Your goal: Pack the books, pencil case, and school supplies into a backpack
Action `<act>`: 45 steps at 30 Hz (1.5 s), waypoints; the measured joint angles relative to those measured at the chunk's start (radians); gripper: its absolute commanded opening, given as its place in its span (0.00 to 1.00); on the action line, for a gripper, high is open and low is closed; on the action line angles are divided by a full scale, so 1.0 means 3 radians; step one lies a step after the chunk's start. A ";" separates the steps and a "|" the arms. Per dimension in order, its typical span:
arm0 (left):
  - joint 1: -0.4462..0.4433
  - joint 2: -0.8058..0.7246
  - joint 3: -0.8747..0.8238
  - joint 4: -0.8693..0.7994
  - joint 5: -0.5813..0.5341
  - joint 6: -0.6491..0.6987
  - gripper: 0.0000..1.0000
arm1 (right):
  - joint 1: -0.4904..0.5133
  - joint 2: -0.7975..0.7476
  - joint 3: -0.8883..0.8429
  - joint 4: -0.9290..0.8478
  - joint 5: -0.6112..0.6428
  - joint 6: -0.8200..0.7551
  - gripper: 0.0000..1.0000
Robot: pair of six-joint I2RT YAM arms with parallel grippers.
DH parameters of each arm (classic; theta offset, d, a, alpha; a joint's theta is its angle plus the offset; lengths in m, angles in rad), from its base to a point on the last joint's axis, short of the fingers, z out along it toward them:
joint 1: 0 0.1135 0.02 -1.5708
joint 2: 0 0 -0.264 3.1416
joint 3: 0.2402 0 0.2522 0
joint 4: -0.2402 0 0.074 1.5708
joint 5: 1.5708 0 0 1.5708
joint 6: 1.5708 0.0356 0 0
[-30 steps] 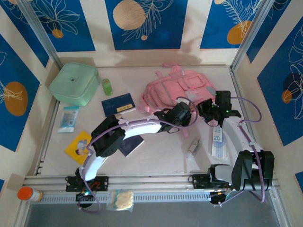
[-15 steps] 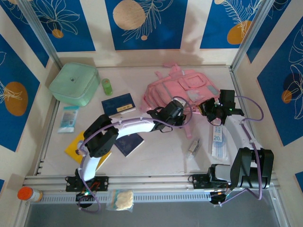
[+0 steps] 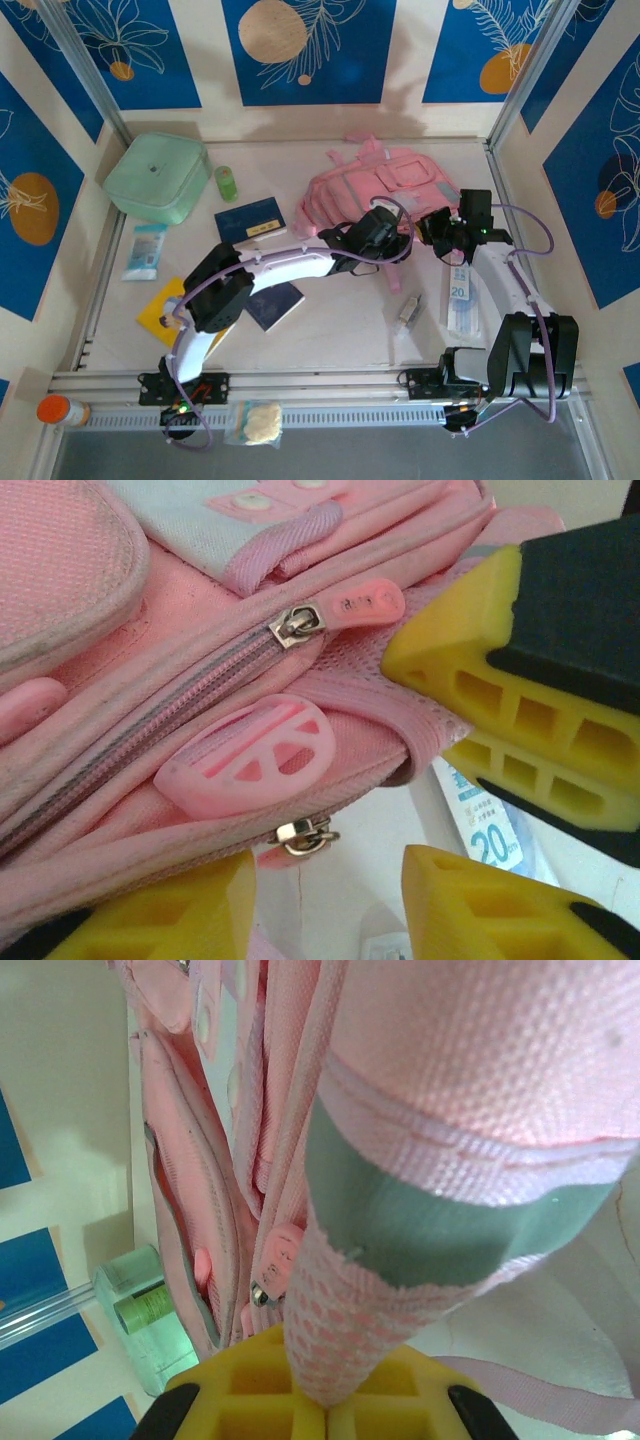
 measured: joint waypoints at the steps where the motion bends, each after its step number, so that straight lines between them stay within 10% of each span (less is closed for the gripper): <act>1: -0.0003 0.0020 0.0051 -0.0045 -0.0042 -0.0017 0.47 | 0.0004 0.0000 0.0001 -0.0004 0.0000 0.0006 0.00; 21: -0.0102 0.0422 0.0664 -0.0450 -0.0870 -0.0173 0.37 | 0.0034 0.0023 0.0006 0.0123 0.0074 0.0116 0.00; 38: -0.0109 0.0469 0.0759 -0.0553 -0.1119 0.0070 0.00 | 0.0036 0.0023 0.0006 0.0173 0.0051 0.0127 0.00; 45: -0.0108 0.0427 0.0671 -0.0491 -0.1054 0.0170 0.00 | -0.0058 0.0023 0.0006 0.0163 -0.0034 0.0097 0.00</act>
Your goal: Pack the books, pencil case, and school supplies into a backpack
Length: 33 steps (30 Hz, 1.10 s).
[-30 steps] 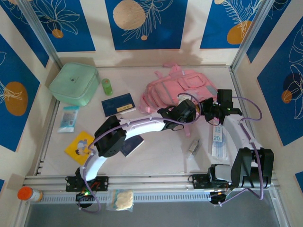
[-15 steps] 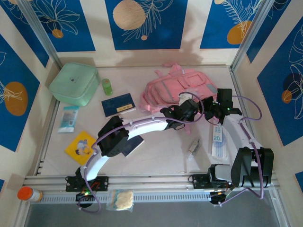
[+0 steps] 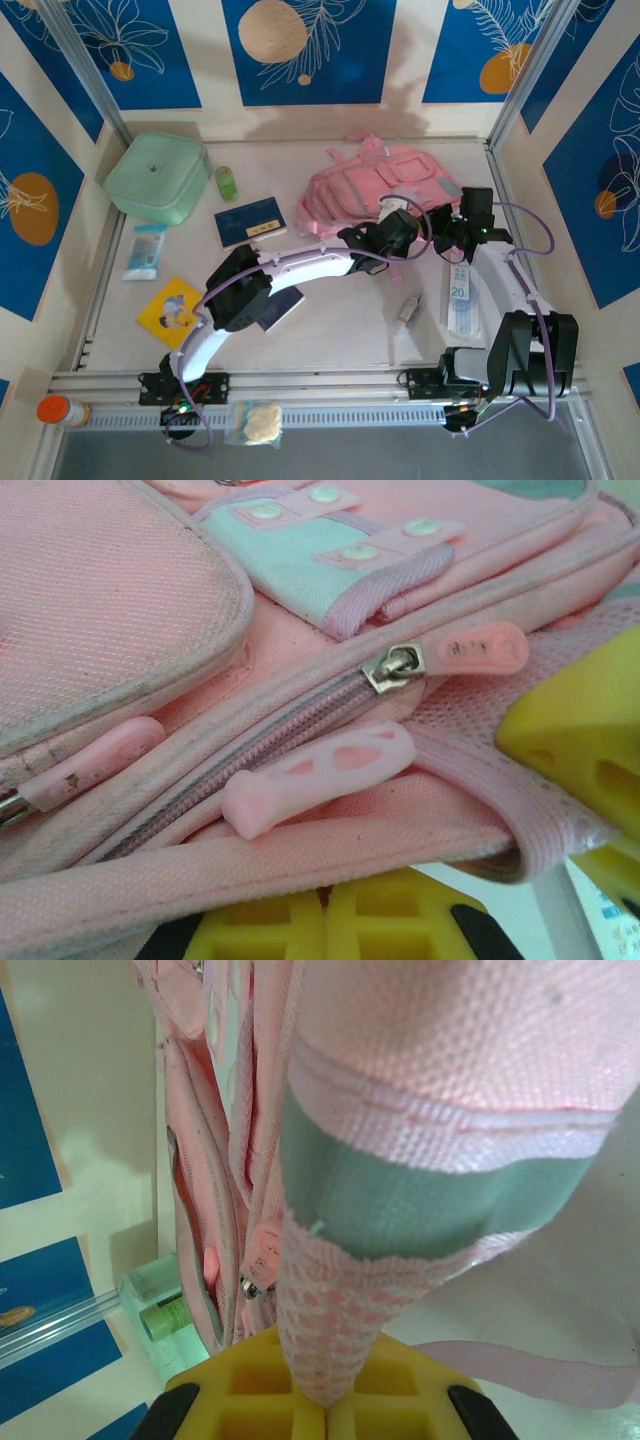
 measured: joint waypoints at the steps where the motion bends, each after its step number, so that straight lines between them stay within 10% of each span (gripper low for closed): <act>1: 0.0000 -0.0039 -0.0070 0.0036 0.0031 0.0022 0.00 | -0.0024 0.0000 0.0000 -0.0014 -0.0033 -0.0020 0.00; 29: 0.0100 -0.0139 -0.0226 -0.0037 0.0019 0.0109 0.16 | -0.0041 0.0006 -0.0024 0.0057 -0.0198 -0.0135 0.00; 33: 0.0100 -0.0094 -0.0188 -0.0001 -0.0034 0.0121 0.06 | -0.0037 0.0006 -0.0024 0.0072 -0.0167 -0.0130 0.00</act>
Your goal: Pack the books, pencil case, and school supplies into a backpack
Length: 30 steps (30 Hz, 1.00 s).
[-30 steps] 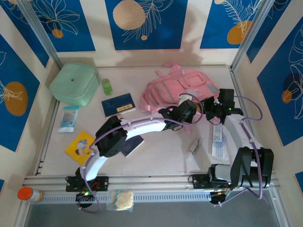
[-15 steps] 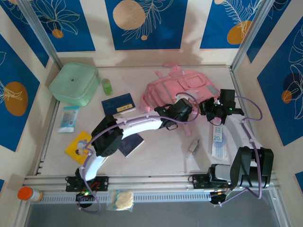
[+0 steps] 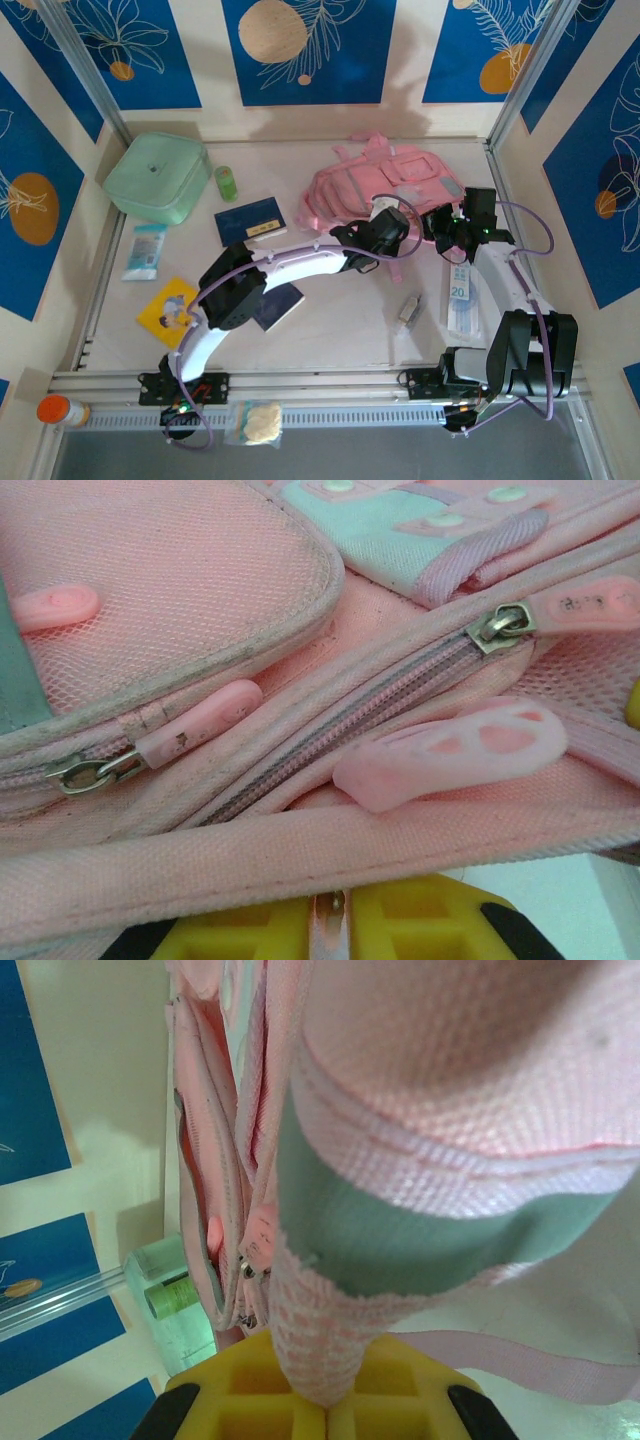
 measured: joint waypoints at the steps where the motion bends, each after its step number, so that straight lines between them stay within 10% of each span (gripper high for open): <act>1: 0.0000 0.0005 0.0000 0.0013 -0.0008 0.0018 0.04 | 0.0000 0.0000 0.0000 0.0004 0.0004 0.0000 0.00; 24: 0.0259 -0.0586 -0.0792 -0.0201 0.0464 0.0340 0.00 | -0.0529 0.0916 0.0548 -0.0003 -0.0505 -0.0459 0.01; 30: 0.0275 -0.0549 -0.0713 -0.0270 0.0633 0.0331 0.00 | -0.0546 0.1005 0.0603 0.0027 -0.0548 -0.0568 0.34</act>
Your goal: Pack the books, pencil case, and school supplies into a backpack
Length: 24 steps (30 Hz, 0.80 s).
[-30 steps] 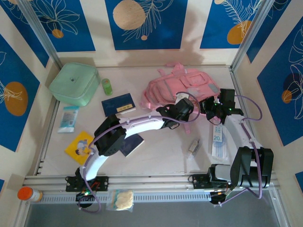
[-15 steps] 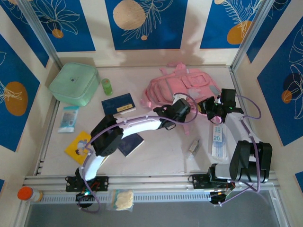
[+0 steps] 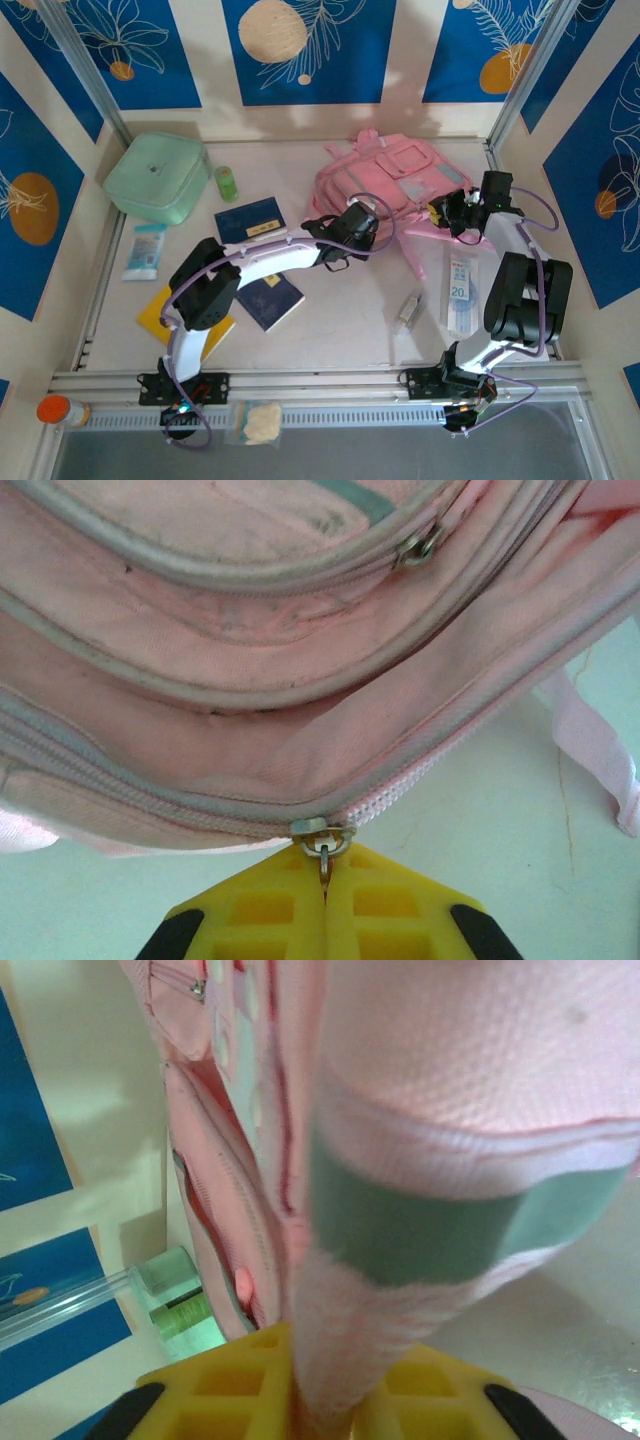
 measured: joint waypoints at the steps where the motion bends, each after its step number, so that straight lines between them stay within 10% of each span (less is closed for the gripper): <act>1: 0.0005 0.0015 0.0028 -0.0018 0.0010 -0.0005 0.00 | -0.0006 -0.0032 -0.0042 0.0015 0.0000 -0.0009 0.40; 13: 0.0034 0.0076 0.0140 -0.0058 0.0100 -0.0019 0.00 | 0.0542 -0.0903 -0.0912 0.0266 -0.0052 0.0546 0.70; 24: 0.0041 0.0099 0.0165 -0.0069 0.0114 -0.0031 0.00 | 0.1162 -0.0212 -0.0763 0.0683 0.0392 0.1167 0.50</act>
